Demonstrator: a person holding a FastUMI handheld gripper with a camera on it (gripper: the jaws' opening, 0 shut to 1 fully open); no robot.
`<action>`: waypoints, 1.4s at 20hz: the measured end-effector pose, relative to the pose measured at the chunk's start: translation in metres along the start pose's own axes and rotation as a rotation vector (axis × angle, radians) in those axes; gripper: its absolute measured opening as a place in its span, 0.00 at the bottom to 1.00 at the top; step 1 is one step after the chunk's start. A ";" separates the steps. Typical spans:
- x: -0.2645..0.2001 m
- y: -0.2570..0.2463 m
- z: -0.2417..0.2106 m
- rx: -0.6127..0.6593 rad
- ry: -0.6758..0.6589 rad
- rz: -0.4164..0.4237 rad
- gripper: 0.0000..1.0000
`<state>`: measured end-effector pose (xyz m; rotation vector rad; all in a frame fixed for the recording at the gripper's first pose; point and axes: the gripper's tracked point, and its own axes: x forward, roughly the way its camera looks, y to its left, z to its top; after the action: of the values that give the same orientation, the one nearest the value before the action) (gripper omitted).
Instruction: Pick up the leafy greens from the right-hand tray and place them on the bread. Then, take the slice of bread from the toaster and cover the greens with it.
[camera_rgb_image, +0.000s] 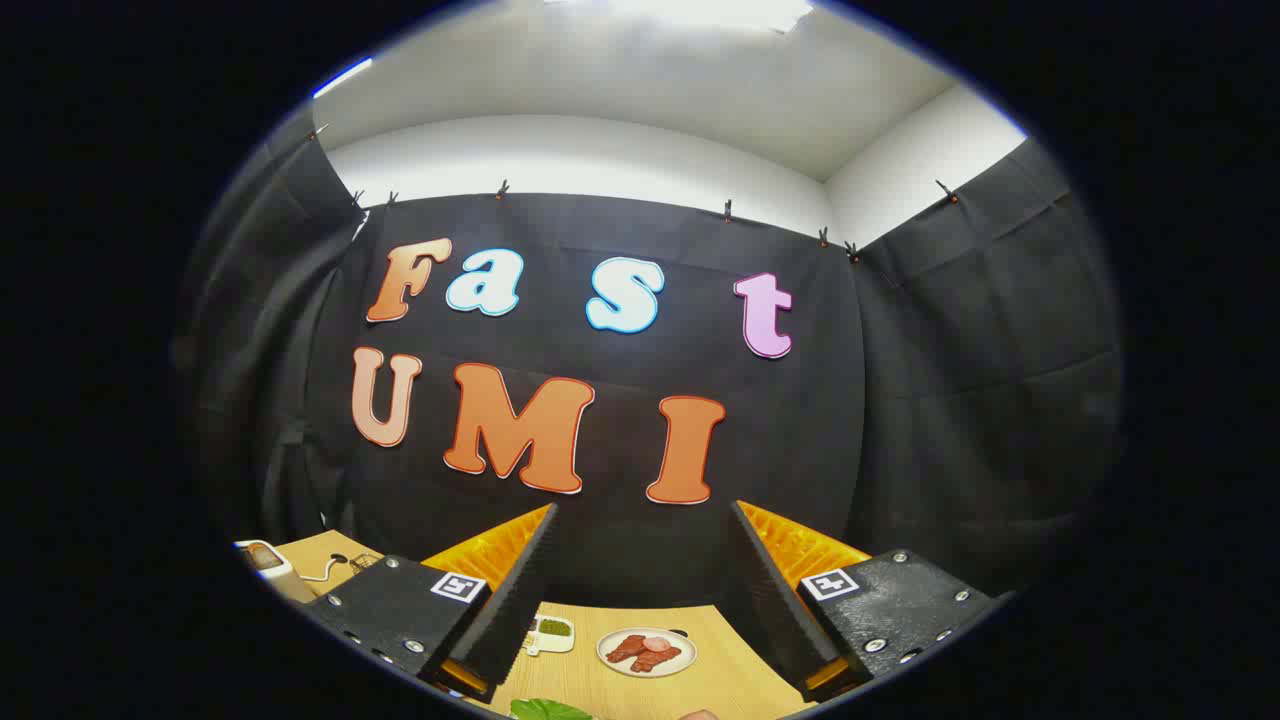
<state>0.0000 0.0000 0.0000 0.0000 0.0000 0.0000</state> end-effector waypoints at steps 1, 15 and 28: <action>0.001 0.005 0.002 0.004 0.001 0.007 0.99; 0.002 0.032 0.030 0.038 -0.024 0.046 0.98; 0.010 0.049 0.035 0.046 -0.010 0.068 0.99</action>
<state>0.0096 0.0492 0.0349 0.0463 -0.0096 0.0679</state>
